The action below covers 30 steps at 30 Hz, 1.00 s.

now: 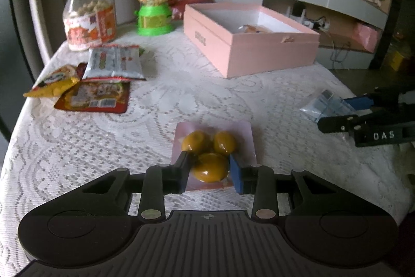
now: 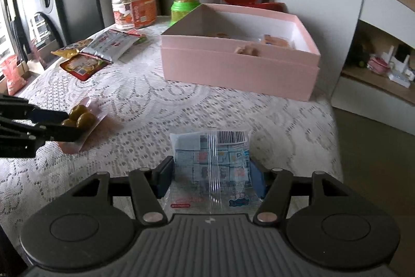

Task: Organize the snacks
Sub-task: 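Lower candy tray into pink box with left tool while right tool drops clear bag in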

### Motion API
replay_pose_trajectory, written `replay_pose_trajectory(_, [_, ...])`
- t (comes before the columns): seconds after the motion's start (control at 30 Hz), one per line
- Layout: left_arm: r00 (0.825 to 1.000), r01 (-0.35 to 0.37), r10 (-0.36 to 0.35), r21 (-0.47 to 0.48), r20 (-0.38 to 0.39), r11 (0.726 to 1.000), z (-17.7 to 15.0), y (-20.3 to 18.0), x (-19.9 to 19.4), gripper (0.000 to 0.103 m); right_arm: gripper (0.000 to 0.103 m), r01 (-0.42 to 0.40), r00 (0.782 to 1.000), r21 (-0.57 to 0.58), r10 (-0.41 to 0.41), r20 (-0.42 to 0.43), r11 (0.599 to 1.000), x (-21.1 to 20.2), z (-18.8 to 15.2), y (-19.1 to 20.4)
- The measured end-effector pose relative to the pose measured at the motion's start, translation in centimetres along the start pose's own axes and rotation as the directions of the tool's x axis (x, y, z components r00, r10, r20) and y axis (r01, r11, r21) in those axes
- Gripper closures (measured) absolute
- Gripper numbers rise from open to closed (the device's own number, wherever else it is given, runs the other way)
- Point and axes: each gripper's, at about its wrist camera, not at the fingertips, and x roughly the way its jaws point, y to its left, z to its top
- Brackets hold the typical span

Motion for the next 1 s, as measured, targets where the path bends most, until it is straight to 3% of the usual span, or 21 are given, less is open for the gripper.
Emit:
replay_pose_trajectory(0.23, [0.989,0.109,-0.105,-0.039,0.103,0.993,2.0,-0.7,-1.2,0.07,0.043,0.006,1.0,0.029,-0.007,0.024,1.0,-1.3,-0.8,-0.8])
replay_pose_trajectory(0.33, [0.963,0.175,-0.161,-0.045,0.215,0.984,6.0,-1.0,-2.9,0.07,0.043,0.002,0.999,0.053,-0.004,0.043,0.999,-1.9,-0.8,-1.5])
replay_pose_trajectory(0.43, [0.937,0.16,-0.159,0.024,0.311,0.987,11.1,-2.2,-3.0,0.07,0.048,-0.004,0.998,0.071,-0.001,0.061,0.997,-2.2,-0.4,-1.8])
replay_pose_trajectory(0.5, [0.931,0.156,-0.165,0.055,0.326,0.986,14.4,-3.1,-1.3,0.07,0.052,-0.005,0.998,0.075,0.0,0.066,0.997,-2.2,0.0,-1.8])
replay_pose_trajectory(0.6, [0.936,0.165,-0.174,0.054,0.305,0.985,18.5,-4.1,3.3,0.07,0.052,0.002,0.997,0.064,-0.007,0.072,0.998,-2.0,0.4,-1.6])
replay_pose_trajectory(0.7, [0.944,0.214,-0.206,-0.004,0.258,0.977,21.2,-4.1,9.0,0.069,0.048,0.017,0.998,0.058,-0.021,0.063,0.998,-1.7,0.3,-1.4])
replay_pose_trajectory(0.77, [0.959,0.216,-0.2,-0.06,0.202,0.974,22.1,-3.9,12.5,0.069,0.025,0.02,0.998,0.055,-0.023,0.056,0.998,-1.4,0.1,-1.5])
replay_pose_trajectory(0.9, [0.979,0.099,-0.074,-0.126,0.188,0.987,21.9,-3.7,14.5,0.071,0.017,0.021,0.999,0.05,-0.023,0.037,0.999,-0.5,-0.8,-2.2])
replay_pose_trajectory(1.0, [0.982,0.132,-0.111,-0.14,0.15,0.981,21.1,-3.0,13.7,0.071,0.014,-0.015,1.0,0.066,0.014,0.015,0.998,0.3,-0.8,-2.8])
